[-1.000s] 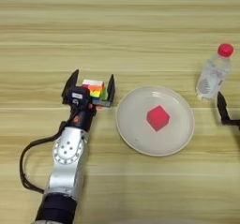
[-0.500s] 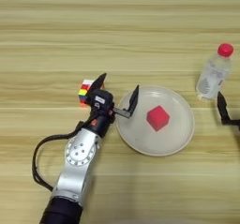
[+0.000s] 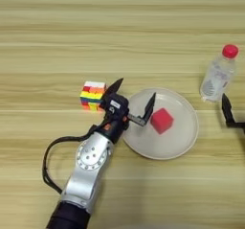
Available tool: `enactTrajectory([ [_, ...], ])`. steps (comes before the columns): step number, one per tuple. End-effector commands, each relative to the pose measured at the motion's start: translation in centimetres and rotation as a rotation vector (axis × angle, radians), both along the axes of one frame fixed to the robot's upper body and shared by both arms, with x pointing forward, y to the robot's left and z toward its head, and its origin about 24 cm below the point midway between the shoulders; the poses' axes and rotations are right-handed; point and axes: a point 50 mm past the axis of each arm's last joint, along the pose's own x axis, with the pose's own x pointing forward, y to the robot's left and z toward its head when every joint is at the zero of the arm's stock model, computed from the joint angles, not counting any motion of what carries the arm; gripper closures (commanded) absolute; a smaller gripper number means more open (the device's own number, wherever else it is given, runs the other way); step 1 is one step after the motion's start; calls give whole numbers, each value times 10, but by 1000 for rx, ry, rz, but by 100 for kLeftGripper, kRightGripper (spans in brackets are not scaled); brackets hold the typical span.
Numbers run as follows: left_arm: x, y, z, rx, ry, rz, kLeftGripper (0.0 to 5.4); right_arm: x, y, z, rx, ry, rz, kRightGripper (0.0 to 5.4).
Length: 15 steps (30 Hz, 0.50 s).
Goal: Move the objects on the table
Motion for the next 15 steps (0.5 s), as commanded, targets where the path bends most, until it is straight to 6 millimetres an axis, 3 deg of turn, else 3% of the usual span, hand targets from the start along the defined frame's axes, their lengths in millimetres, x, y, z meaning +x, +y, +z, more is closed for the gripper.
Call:
enactTrajectory([
  [1,-3,-11,0,-1,22,-61,2,2,0,0,3,2,-2,0],
  [15,-4,-28,-7,77,55,-122,2,3,0,0,8,2,-3,0],
])
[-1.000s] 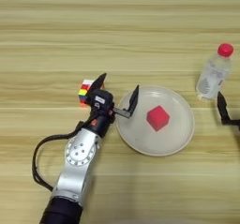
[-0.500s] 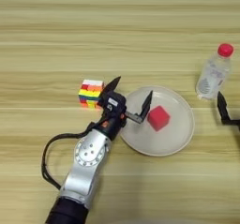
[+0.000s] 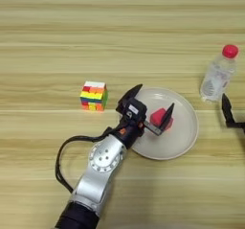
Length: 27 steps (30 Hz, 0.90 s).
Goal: Move the objects on the table
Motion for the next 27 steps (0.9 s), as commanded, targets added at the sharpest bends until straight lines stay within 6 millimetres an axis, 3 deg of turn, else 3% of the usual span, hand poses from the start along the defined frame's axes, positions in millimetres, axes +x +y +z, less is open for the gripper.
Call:
enactTrajectory([
  [1,1,-5,-4,40,36,-20,2,3,0,0,9,2,-3,0],
  [12,-3,-9,-16,69,146,-58,2,2,0,0,10,1,-4,0],
  [27,-5,-12,-21,124,169,-81,2,2,0,-1,13,4,-8,0],
])
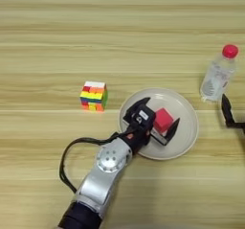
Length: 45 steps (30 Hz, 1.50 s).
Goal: Move the objects on the table
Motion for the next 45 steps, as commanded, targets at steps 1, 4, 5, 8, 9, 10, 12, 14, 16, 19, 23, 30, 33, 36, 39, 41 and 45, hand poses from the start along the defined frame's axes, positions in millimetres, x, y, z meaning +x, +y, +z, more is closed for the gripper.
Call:
enactTrajectory([
  [1,0,0,-4,42,14,-11,2,2,1,0,10,-2,-6,0],
  [4,-1,0,-7,60,20,-12,2,1,1,0,10,-2,-7,0],
  [5,0,0,-8,67,22,-8,2,1,0,0,10,-2,-7,0],
  [8,0,1,-11,82,31,-1,2,1,0,0,10,-2,-9,0],
  [9,0,2,-12,90,37,3,2,1,0,0,10,-2,-9,0],
  [10,1,2,-13,95,41,7,2,1,0,0,11,-2,-9,0],
  [12,2,4,-15,107,50,15,2,1,0,0,11,-3,-9,0],
  [14,2,5,-16,112,53,20,2,2,0,0,11,-3,-9,0],
  [16,3,6,-15,112,49,29,2,2,0,0,12,-3,-9,0],
  [19,4,7,-13,106,44,33,2,2,1,0,13,-3,-9,0],
  [23,4,8,-13,105,43,38,45,2,1,0,14,-2,-7,0],
  [30,5,8,-12,96,38,38,111,2,0,0,14,-3,-10,0],
  [33,5,9,-11,95,35,39,142,3,1,0,15,-3,-10,0],
  [36,5,9,-11,93,34,41,172,3,1,0,15,-3,-9,0],
  [39,6,9,-11,91,32,44,199,3,1,0,15,-4,-8,0],
  [41,6,10,-10,88,30,46,221,3,1,1,15,-4,-7,0],
  [45,6,10,-9,79,25,49,262,3,2,1,15,-5,-6,0],
])
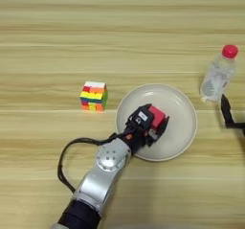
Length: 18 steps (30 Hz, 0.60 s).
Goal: Move the objects on the table
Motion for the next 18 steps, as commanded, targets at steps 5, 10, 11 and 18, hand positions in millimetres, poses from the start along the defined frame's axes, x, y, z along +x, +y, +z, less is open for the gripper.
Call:
enactTrajectory([
  [5,2,4,2,-5,-15,10,304,3,1,2,8,-6,-6,0],
  [10,3,5,4,-18,-19,16,311,3,0,1,9,-5,-7,0],
  [11,3,5,4,-21,-21,16,311,3,0,1,9,-4,-7,0],
  [18,3,6,9,-38,-35,25,311,3,0,1,9,-3,-5,0],
])
